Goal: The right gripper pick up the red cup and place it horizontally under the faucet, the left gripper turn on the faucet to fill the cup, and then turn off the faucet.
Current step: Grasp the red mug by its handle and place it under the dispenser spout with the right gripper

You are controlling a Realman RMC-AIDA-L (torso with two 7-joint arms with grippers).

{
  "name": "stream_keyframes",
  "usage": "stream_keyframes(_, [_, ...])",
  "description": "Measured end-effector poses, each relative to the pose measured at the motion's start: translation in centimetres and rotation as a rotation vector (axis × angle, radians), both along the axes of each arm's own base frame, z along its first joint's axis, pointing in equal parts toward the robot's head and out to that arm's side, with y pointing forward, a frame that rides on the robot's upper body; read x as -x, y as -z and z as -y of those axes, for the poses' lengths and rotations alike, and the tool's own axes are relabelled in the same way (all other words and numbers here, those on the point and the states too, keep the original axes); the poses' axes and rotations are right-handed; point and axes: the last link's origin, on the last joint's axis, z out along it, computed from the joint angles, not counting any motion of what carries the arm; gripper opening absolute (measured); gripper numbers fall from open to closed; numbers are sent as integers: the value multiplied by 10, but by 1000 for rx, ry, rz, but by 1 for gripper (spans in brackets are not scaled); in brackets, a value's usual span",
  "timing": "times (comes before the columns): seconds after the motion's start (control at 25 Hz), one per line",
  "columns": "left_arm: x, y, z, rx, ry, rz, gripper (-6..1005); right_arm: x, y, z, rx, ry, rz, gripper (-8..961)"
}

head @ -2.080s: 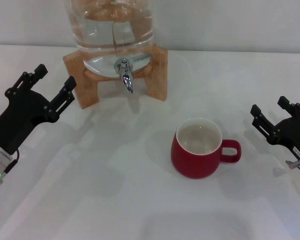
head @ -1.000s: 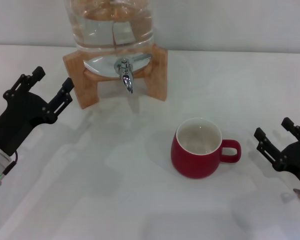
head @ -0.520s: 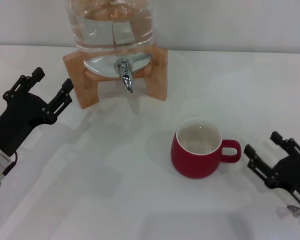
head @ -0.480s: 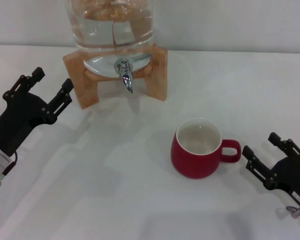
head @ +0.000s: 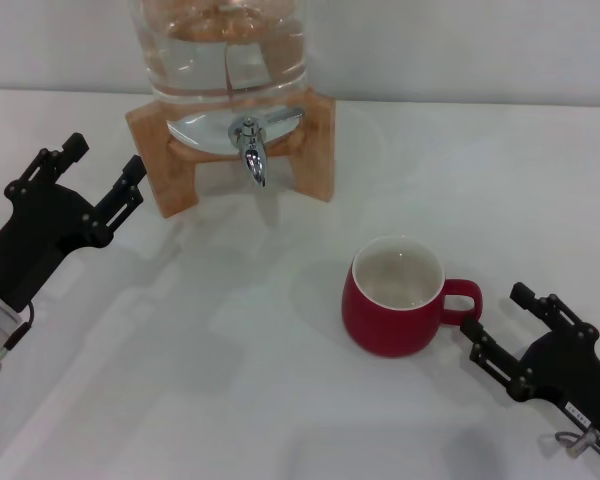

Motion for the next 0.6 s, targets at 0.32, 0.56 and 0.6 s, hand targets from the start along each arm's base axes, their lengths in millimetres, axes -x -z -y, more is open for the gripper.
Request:
stream_keyframes(0.32, [0,0,0,2,3,-2,756,6,5,-1,23,-19,-2,747])
stream_keyframes(0.56, [-1,0,1,2,7,0,756,10,7,-7,28,-32,-1,746])
stream_keyframes(0.6, [-1,0,1,1,7,0,756,11,7,-8,29,-33,0,745])
